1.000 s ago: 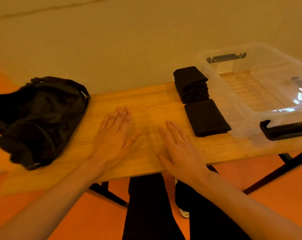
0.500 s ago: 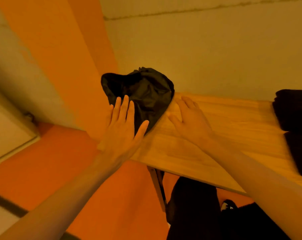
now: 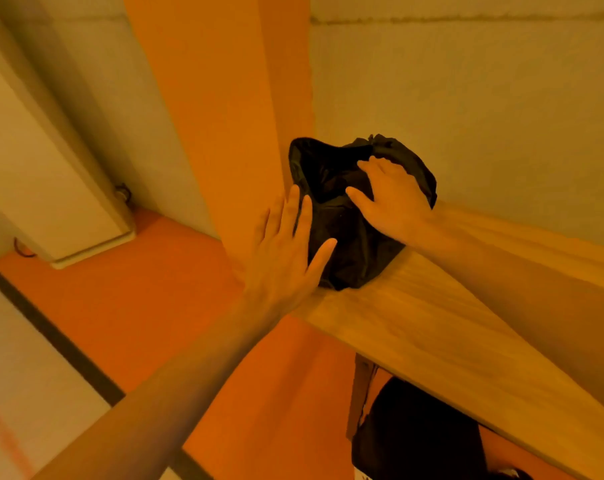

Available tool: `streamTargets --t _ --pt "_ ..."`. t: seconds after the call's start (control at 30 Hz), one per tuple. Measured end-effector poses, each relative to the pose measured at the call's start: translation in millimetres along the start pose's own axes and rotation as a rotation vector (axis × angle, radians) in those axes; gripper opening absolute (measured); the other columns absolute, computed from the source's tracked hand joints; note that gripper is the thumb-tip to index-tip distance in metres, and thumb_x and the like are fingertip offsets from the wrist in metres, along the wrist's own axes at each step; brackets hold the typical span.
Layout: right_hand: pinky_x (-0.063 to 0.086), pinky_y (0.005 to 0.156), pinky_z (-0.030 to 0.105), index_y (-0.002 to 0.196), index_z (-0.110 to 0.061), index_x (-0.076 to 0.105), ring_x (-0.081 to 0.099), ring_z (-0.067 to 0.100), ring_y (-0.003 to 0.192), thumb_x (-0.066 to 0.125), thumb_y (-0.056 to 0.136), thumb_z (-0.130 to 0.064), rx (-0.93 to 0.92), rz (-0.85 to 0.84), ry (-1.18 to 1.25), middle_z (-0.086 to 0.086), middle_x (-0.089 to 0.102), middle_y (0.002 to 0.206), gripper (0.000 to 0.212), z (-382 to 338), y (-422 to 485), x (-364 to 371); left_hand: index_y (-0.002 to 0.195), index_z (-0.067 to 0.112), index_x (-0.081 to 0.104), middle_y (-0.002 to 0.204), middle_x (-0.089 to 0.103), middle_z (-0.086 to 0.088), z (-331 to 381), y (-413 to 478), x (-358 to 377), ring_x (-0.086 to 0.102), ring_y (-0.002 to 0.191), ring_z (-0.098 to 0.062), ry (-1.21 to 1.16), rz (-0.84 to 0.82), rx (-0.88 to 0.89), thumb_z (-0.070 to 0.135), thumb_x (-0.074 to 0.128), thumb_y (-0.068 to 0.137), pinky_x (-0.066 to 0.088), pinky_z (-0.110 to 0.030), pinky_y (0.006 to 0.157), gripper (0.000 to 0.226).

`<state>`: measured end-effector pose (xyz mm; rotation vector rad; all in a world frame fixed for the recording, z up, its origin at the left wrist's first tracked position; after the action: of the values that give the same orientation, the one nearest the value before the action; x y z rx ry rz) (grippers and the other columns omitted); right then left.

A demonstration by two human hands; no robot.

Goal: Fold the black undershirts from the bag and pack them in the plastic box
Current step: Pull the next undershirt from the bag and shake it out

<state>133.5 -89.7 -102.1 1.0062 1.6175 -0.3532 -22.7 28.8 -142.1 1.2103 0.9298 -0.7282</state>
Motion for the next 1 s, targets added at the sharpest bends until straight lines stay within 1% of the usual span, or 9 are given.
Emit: streamTargets --t 0.13,0.23,0.33,0.4,0.47,0.53,0.7,0.93,1.0 --pt "0.040 0.107 0.047 0.146 -0.011 0.048 0.056 0.035 0.123 0.045 0.105 -0.040 -0.050 -0.016 -0.184 0.014 0.061 0.134 0.050 -5.8 43.4 5.4 0.163 0.016 0.000 0.170 -0.010 -0.002 11.6 3.1 23.4 -0.017 0.155 -0.018 -0.089 -0.088 0.081 0.064 0.013 0.103 -0.006 -0.039 0.127 0.078" --pt "0.042 0.099 0.046 0.139 -0.012 0.052 0.060 0.035 0.114 0.052 0.103 -0.041 -0.055 -0.106 -0.319 0.013 0.065 0.123 0.046 -12.3 69.1 15.7 0.163 0.014 0.003 0.170 -0.011 -0.001 23.9 -0.6 34.8 -0.018 0.155 -0.016 -0.153 -0.114 0.112 0.063 0.021 0.104 -0.007 -0.037 0.127 0.078" --pt "0.038 0.101 0.047 0.136 -0.015 0.055 0.057 0.035 0.119 0.061 0.095 -0.052 -0.006 -0.178 -0.354 0.012 0.066 0.122 0.055 -14.6 84.6 25.7 0.163 0.013 0.004 0.170 -0.011 -0.001 24.8 -1.9 38.4 -0.017 0.155 -0.014 -0.207 -0.128 0.085 0.066 0.025 0.102 -0.010 -0.030 0.125 0.083" --pt "0.039 0.102 0.047 0.133 -0.016 0.058 0.056 0.036 0.120 0.069 0.088 -0.056 0.020 -0.159 -0.377 0.012 0.066 0.122 0.061 -12.6 90.3 30.2 0.163 0.013 0.003 0.170 -0.011 0.000 23.1 -2.0 38.4 -0.017 0.155 -0.013 -0.219 -0.129 0.091 0.066 0.026 0.102 -0.009 -0.030 0.125 0.084" --pt "0.040 0.100 0.047 0.118 -0.017 0.068 0.056 0.036 0.116 0.074 0.084 -0.055 0.014 -0.092 -0.401 0.011 0.069 0.111 0.051 -10.9 90.7 31.8 0.163 0.013 0.001 0.170 -0.013 0.000 21.9 -4.3 41.6 -0.019 0.154 -0.013 -0.213 -0.141 0.108 0.066 0.027 0.102 -0.011 -0.030 0.124 0.084" --pt "0.040 0.098 0.046 0.102 -0.019 0.073 0.056 0.035 0.111 0.073 0.085 -0.053 0.018 -0.014 -0.369 0.008 0.070 0.099 0.038 -8.7 87.1 28.8 0.163 0.013 0.001 0.169 -0.014 0.000 21.3 -8.3 45.4 -0.020 0.154 -0.014 -0.210 -0.132 0.117 0.066 0.027 0.102 -0.010 -0.032 0.125 0.084" --pt "0.036 0.094 0.041 0.093 -0.018 0.074 0.056 0.033 0.105 0.069 0.088 -0.029 0.068 0.102 -0.299 0.008 0.069 0.093 0.013 6.8 76.8 11.9 0.162 0.010 0.003 0.170 -0.012 -0.003 21.4 -7.3 53.2 -0.018 0.155 -0.016 -0.257 -0.091 0.120 0.064 0.027 0.103 -0.001 -0.039 0.128 0.083" --pt "0.049 0.095 0.044 0.083 -0.023 0.075 0.066 0.024 0.096 0.073 0.092 -0.028 0.136 0.124 0.053 0.000 0.073 0.092 0.011 23.7 79.4 -10.1 0.162 0.006 0.006 0.170 -0.008 -0.007 25.1 -7.3 58.6 -0.014 0.156 -0.020 -0.236 -0.052 0.105 0.061 0.026 0.105 0.008 -0.044 0.127 0.081" --pt "0.053 0.088 0.036 0.086 -0.019 0.074 0.067 0.017 0.091 0.072 0.092 -0.023 0.116 0.191 0.242 -0.003 0.071 0.089 0.008 22.3 79.1 -21.9 0.162 0.007 0.005 0.170 -0.009 -0.005 24.8 -5.3 58.2 -0.016 0.156 -0.019 -0.231 -0.064 0.103 0.061 0.025 0.105 0.005 -0.043 0.128 0.080"
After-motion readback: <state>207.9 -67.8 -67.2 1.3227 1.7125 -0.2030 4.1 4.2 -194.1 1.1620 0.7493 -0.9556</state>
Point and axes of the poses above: each hand's wrist, its own y-axis towards the middle knuckle, its own x-axis out of the palm, z = x × y, the point moved 6 cm from there along y, towards the middle knuckle
